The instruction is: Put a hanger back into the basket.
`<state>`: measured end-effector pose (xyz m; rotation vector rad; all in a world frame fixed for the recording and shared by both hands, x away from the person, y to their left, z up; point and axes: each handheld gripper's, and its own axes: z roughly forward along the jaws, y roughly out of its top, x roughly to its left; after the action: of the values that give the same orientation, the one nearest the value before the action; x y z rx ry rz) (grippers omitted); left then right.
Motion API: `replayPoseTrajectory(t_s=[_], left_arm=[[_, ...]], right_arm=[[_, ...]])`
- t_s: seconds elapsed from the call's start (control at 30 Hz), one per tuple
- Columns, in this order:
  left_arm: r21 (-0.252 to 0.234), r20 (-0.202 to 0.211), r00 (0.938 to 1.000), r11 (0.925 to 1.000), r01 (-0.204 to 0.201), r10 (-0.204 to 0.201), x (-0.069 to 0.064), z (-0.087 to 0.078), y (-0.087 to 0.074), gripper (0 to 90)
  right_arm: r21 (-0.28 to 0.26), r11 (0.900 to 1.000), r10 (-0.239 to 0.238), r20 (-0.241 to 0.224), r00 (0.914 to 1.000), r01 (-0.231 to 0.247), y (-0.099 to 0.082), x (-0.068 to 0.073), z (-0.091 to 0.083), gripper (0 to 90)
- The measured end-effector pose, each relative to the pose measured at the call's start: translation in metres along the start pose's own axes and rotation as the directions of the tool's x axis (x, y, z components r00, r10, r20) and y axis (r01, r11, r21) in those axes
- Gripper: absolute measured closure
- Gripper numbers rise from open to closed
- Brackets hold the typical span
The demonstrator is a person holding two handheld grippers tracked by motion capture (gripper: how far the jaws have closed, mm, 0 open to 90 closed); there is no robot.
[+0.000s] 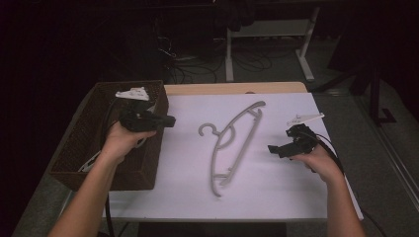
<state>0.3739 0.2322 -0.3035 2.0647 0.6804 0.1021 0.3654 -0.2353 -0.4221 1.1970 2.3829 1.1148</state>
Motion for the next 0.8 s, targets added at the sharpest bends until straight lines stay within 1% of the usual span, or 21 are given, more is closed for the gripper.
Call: replayPoseTrajectory(t_s=[0.07, 0.13, 0.17, 0.2, 0.23, 0.3, 0.37, 0.43, 0.5, 0.57, 0.6, 0.63, 0.7, 0.77, 0.8], left_arm=[[0.016, 0.014, 0.9998, 0.9998, -0.012, 0.012, -0.007, 0.012, 0.004, 89.4], [0.042, 0.024, 0.9994, 0.9988, -0.027, 0.026, -0.015, 0.026, 0.006, 90.0], [0.042, 0.024, 0.9994, 0.9988, -0.027, 0.026, -0.015, 0.026, 0.006, 90.0], [0.076, 0.030, 0.9987, 0.9962, -0.044, 0.042, -0.024, 0.044, 0.007, 90.0], [0.082, 0.030, 0.9985, 0.9955, -0.047, 0.045, -0.026, 0.047, 0.007, 90.0], [0.106, 0.036, 0.9980, 0.9927, -0.056, 0.052, -0.031, 0.062, 0.006, 90.0], [0.133, 0.024, 0.9973, 0.9885, -0.072, 0.070, -0.035, 0.076, 0.003, 90.0], [0.152, 0.031, 0.9977, 0.9862, -0.065, 0.061, -0.036, 0.090, -0.003, 90.0], [0.185, 0.020, 0.9981, 0.9808, -0.060, 0.058, -0.036, 0.106, -0.011, 90.0], [0.206, 0.028, 0.9987, 0.9773, -0.048, 0.043, -0.035, 0.117, -0.019, 90.0], [0.225, 0.028, 0.9988, 0.9733, -0.045, 0.040, -0.034, 0.123, -0.024, 90.0], [0.244, 0.017, 0.9991, 0.9689, -0.041, 0.038, -0.033, 0.129, -0.028, 90.0], [0.271, 0.013, 0.9994, 0.9619, -0.033, 0.031, -0.031, 0.140, -0.038, 90.0], [0.303, -0.013, 0.9993, 0.9526, -0.028, 0.034, -0.029, 0.148, -0.046, 90.0], [0.303, -0.013, 0.9993, 0.9526, -0.028, 0.034, -0.029, 0.148, -0.046, 90.0]], right_arm=[[-0.003, 1.0000, 0.003, -0.001, 1.0000, -0.003, 0.000, 0.000, -0.001, 0.0], [-0.004, 1.0000, 0.002, -0.001, 1.0000, -0.002, 0.000, -0.001, -0.001, 0.0], [-0.004, 1.0000, 0.002, -0.001, 1.0000, -0.002, 0.000, -0.001, -0.001, 0.0], [-0.004, 1.0000, 0.003, -0.001, 1.0000, -0.003, 0.000, -0.001, -0.001, 0.0], [-0.004, 1.0000, 0.003, -0.002, 1.0000, -0.003, 0.000, -0.001, -0.001, 0.0], [-0.005, 1.0000, 0.004, -0.002, 1.0000, -0.004, 0.000, -0.001, -0.002, 0.0], [-0.005, 1.0000, 0.005, -0.003, 1.0000, -0.005, 0.000, -0.001, -0.002, 0.0], [-0.004, 1.0000, 0.001, -0.003, 1.0000, -0.001, -0.001, -0.002, -0.001, 0.0], [-0.003, 1.0000, 0.001, -0.003, 1.0000, -0.001, -0.001, -0.002, -0.001, 0.0], [-0.002, 1.0000, 0.001, -0.004, 1.0000, -0.001, -0.001, -0.002, -0.001, 0.0], [-0.003, 1.0000, 0.001, -0.004, 1.0000, -0.001, -0.001, -0.002, -0.001, 0.0], [-0.003, 1.0000, 0.001, -0.004, 1.0000, -0.001, -0.001, -0.002, -0.001, 0.0], [-0.003, 1.0000, 0.000, -0.004, 1.0000, 0.000, -0.001, -0.002, -0.001, 0.0], [-0.003, 1.0000, 0.001, -0.004, 1.0000, -0.001, -0.001, -0.002, -0.001, 0.0], [-0.003, 1.0000, 0.001, -0.004, 1.0000, -0.001, -0.001, -0.002, -0.001, 0.0]])
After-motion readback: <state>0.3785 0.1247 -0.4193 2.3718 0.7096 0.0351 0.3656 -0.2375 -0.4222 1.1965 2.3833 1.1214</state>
